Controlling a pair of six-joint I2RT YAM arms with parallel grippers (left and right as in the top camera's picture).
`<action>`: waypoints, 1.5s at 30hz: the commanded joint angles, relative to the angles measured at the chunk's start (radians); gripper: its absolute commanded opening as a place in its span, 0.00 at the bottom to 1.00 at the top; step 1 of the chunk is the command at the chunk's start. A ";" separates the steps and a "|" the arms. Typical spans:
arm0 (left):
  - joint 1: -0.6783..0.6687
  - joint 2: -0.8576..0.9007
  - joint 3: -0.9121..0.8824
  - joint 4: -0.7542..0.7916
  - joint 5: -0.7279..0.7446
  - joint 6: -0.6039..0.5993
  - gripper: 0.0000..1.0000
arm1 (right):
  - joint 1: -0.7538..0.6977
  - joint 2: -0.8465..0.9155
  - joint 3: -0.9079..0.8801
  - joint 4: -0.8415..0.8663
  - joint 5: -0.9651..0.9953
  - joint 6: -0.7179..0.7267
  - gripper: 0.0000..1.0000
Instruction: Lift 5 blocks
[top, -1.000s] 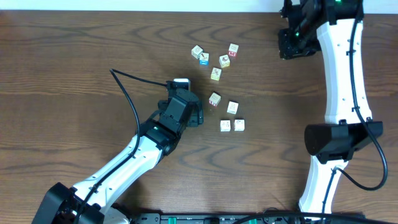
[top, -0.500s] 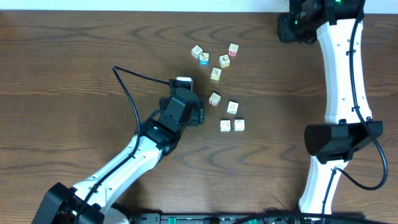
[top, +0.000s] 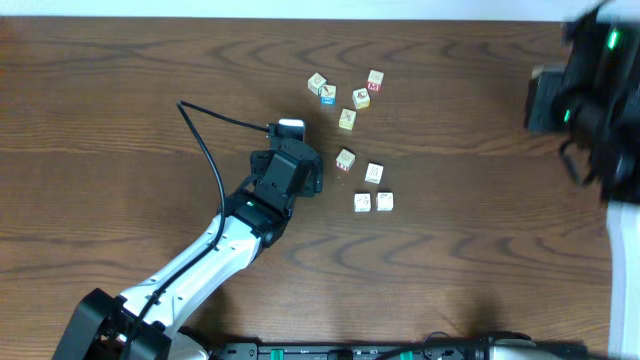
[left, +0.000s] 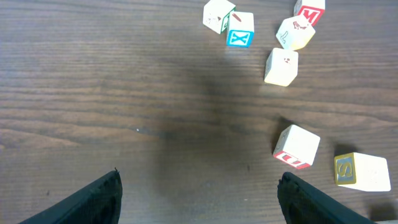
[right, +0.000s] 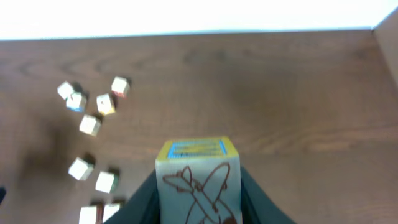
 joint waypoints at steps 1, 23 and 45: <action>0.005 0.006 -0.006 0.001 0.005 0.014 0.81 | 0.044 -0.181 -0.377 0.109 0.006 0.040 0.06; 0.002 0.340 0.032 0.318 0.282 0.094 0.88 | 0.252 0.443 -0.736 0.512 -0.071 0.171 0.01; -0.038 0.393 0.064 0.371 0.303 0.182 0.84 | 0.349 0.507 -0.742 0.481 -0.099 0.172 0.01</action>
